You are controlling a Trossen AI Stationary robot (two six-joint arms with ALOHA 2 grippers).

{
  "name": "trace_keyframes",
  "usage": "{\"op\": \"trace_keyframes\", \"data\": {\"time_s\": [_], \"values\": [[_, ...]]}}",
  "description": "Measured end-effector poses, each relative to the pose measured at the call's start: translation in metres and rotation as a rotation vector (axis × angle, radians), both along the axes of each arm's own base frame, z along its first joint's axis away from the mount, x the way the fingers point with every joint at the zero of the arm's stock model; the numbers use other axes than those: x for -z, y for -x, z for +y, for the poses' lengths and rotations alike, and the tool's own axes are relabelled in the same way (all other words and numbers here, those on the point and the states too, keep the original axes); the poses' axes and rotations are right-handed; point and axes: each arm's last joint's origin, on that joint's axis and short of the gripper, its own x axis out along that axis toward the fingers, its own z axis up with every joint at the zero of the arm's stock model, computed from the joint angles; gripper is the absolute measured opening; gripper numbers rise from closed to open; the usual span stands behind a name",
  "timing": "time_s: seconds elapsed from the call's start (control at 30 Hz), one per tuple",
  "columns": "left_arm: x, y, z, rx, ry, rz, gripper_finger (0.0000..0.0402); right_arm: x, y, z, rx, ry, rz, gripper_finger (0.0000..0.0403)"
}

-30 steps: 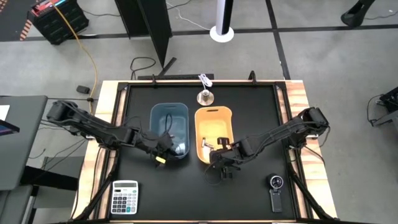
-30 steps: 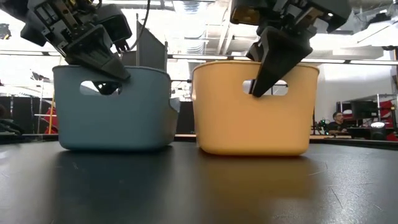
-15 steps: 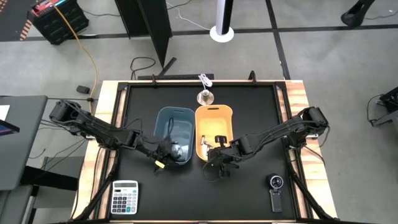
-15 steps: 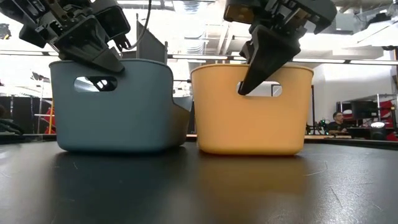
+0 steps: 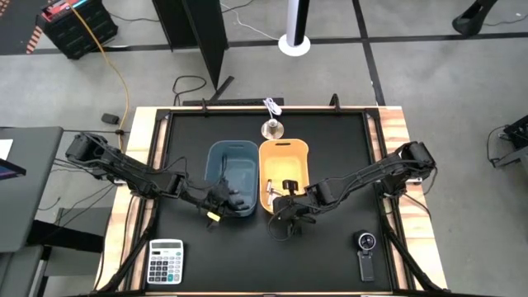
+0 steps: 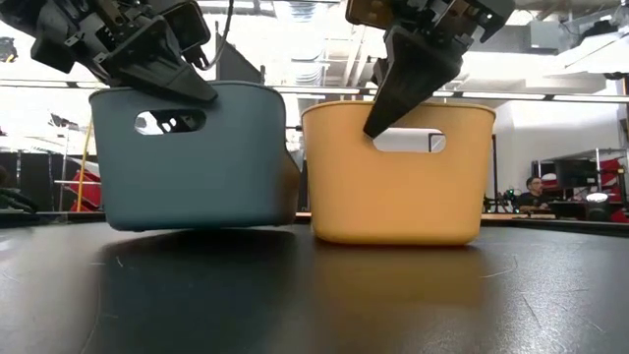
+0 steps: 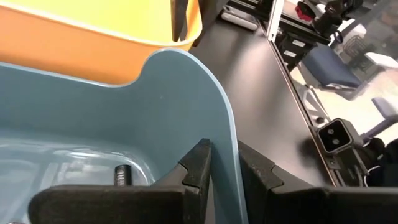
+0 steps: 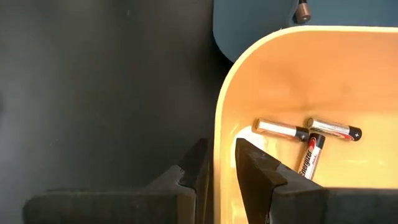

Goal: Sort batteries
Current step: Move the yellow and blue bins to the center

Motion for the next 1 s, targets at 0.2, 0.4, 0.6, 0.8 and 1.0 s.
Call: {"op": "trace_keyframes", "data": {"time_s": [0.2, 0.4, 0.6, 0.8, 1.0], "values": [[-0.0001, -0.0003, 0.0011, -0.032, -0.019, -0.006, 0.0051, -0.0008, -0.0017, -0.0011, 0.020, -0.017, -0.015, 0.0098], [-0.0017, -0.0010, 0.0011, -0.037, -0.015, -0.024, 0.0051, -0.0020, -0.0035, -0.0015, 0.023, -0.024, -0.035, 0.0098], [-0.0023, -0.0012, 0.0011, -0.043, -0.009, -0.028, 0.0065, -0.0018, -0.0035, -0.0015, 0.023, -0.023, -0.035, 0.0098], [-0.0023, -0.0014, 0.0016, -0.062, -0.004, -0.026, 0.0105, -0.0018, -0.0035, -0.0015, 0.027, -0.026, -0.034, 0.0098], [-0.0061, -0.0028, 0.0015, -0.069, -0.005, -0.068, 0.0134, -0.0018, -0.0035, -0.0015, 0.027, -0.026, -0.035, 0.0098]]}}
